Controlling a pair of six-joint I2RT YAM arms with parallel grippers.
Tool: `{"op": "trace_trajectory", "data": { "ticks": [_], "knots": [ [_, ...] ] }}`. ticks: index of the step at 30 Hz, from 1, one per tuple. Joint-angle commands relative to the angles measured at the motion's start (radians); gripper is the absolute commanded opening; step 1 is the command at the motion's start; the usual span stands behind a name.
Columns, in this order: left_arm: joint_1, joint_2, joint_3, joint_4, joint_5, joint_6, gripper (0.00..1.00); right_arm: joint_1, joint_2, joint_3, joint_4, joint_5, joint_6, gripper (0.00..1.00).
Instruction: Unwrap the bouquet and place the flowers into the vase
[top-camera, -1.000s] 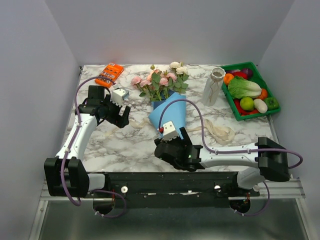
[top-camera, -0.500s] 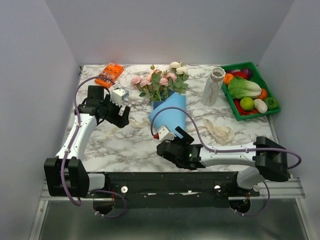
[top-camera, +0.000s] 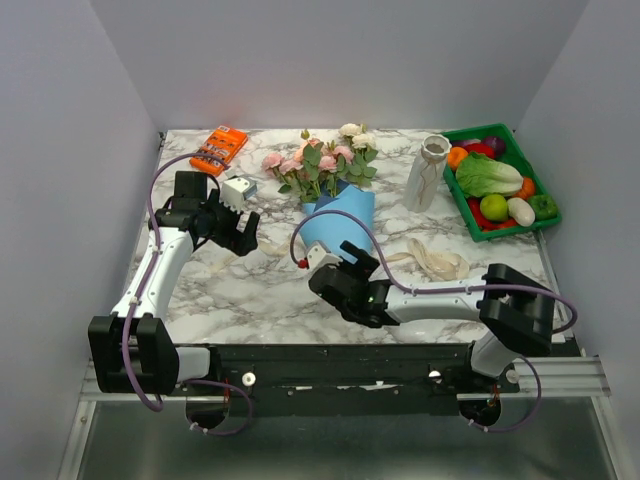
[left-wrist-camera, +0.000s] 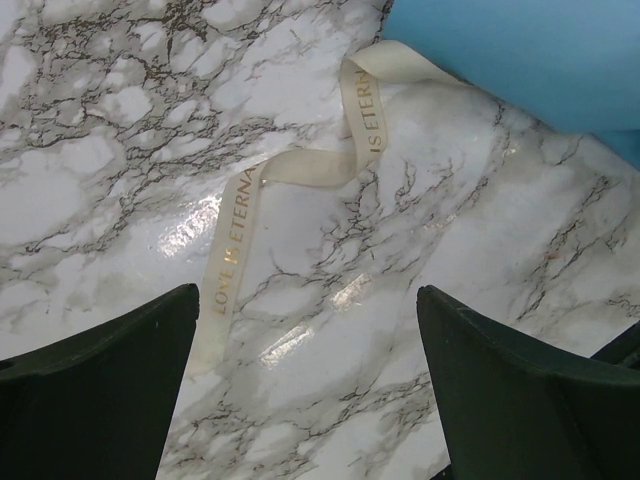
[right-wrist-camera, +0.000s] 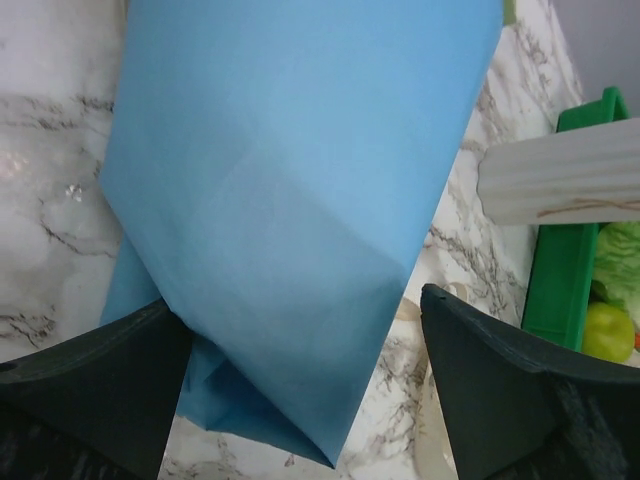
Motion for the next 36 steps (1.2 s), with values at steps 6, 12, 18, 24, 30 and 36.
{"op": "trace_trajectory", "data": {
  "ticks": [6,12,18,24,30,36],
  "knots": [
    [0.005,-0.011,-0.014,-0.005,0.03,0.013,0.99,0.0,0.037,0.023,0.435,0.149,-0.171,0.92],
    [0.007,-0.006,-0.002,-0.011,0.029,0.018,0.99,-0.005,-0.041,-0.001,0.648,0.262,-0.242,0.87],
    [0.007,0.001,0.015,-0.02,0.036,0.016,0.99,-0.045,-0.19,-0.066,0.749,0.385,-0.241,0.83],
    [0.001,0.02,0.049,-0.043,0.075,-0.001,0.99,-0.046,-0.403,-0.133,0.455,0.546,0.071,0.97],
    [-0.08,0.05,0.107,-0.053,0.06,-0.024,0.99,-0.043,-0.471,0.126,-1.12,0.413,1.568,1.0],
    [-0.162,0.092,0.172,-0.049,0.026,-0.067,0.99,-0.02,-0.357,0.2,-1.434,0.359,1.904,1.0]
  ]
}}
